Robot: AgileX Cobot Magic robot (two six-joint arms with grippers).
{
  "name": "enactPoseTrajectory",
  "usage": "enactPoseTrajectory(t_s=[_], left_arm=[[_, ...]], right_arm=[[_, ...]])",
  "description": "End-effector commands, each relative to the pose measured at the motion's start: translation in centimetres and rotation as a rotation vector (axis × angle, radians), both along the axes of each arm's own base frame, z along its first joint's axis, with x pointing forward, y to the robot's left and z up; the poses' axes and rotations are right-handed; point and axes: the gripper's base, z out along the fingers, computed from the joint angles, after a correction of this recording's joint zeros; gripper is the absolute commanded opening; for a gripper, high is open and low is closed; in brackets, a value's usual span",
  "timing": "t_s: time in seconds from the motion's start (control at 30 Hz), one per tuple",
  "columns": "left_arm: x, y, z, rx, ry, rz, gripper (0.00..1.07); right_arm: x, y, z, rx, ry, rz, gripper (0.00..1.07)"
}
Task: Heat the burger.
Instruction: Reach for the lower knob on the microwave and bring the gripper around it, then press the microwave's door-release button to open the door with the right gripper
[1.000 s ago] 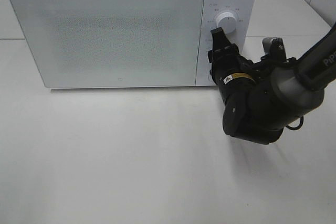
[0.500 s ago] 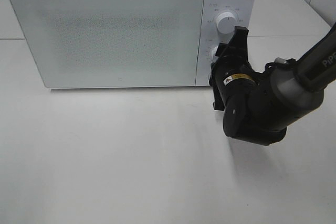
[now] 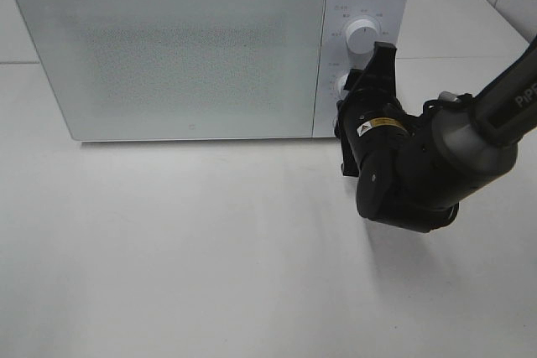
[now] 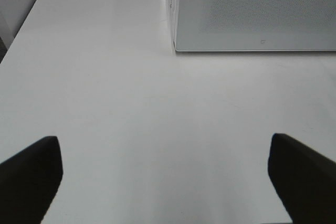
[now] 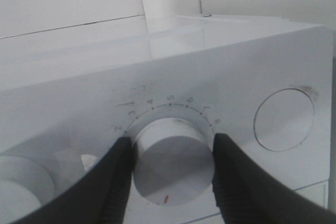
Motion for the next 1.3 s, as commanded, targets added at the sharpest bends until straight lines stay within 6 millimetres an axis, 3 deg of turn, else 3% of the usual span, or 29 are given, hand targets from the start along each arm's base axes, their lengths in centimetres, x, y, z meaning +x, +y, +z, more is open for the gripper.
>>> enactPoseTrajectory(t_s=[0.03, 0.2, 0.23, 0.27, 0.3, 0.33, 0.47, 0.57, 0.8, 1.07, 1.23, 1.3], left_arm=[[-0.2, 0.0, 0.1, -0.003, -0.031, 0.003, 1.0], [-0.2, 0.0, 0.1, -0.003, -0.031, 0.003, 1.0], [-0.2, 0.0, 0.1, -0.003, -0.031, 0.003, 1.0], [-0.2, 0.0, 0.1, -0.003, -0.031, 0.003, 1.0], [-0.2, 0.0, 0.1, -0.003, -0.031, 0.003, 1.0], [-0.2, 0.0, 0.1, -0.003, -0.031, 0.003, 1.0], [-0.2, 0.0, 0.1, -0.003, -0.031, 0.003, 1.0], [-0.2, 0.0, 0.1, -0.003, -0.031, 0.003, 1.0], [-0.2, 0.0, 0.1, -0.003, -0.031, 0.003, 1.0], [-0.2, 0.0, 0.1, -0.003, -0.031, 0.003, 1.0], [-0.2, 0.0, 0.1, -0.003, -0.031, 0.003, 1.0], [-0.2, 0.0, 0.1, -0.003, -0.031, 0.003, 1.0]], right_arm=[[0.6, 1.5, 3.0, -0.062, -0.246, 0.099, 0.11], [0.7, 1.0, 3.0, -0.07, -0.24, 0.046, 0.28], [0.6, 0.8, 3.1, -0.095, -0.255, 0.024, 0.38], [0.6, 0.8, 3.1, -0.095, -0.255, 0.024, 0.38], [0.6, 0.8, 3.1, -0.105, -0.255, 0.019, 0.48], [0.6, 0.8, 3.1, -0.105, -0.255, 0.019, 0.48], [0.6, 0.6, 3.1, -0.116, -0.245, 0.01, 0.67], [0.3, 0.9, 3.4, -0.167, -0.229, 0.057, 0.71], [-1.3, 0.2, 3.3, -0.286, -0.103, 0.131, 0.71], [-3.9, 0.1, 3.2, -0.549, 0.111, 0.414, 0.71], [-4.7, -1.1, 5.4, -0.865, 0.201, 0.666, 0.71], [-4.8, -1.4, 5.9, -0.911, 0.198, 0.696, 0.71]])
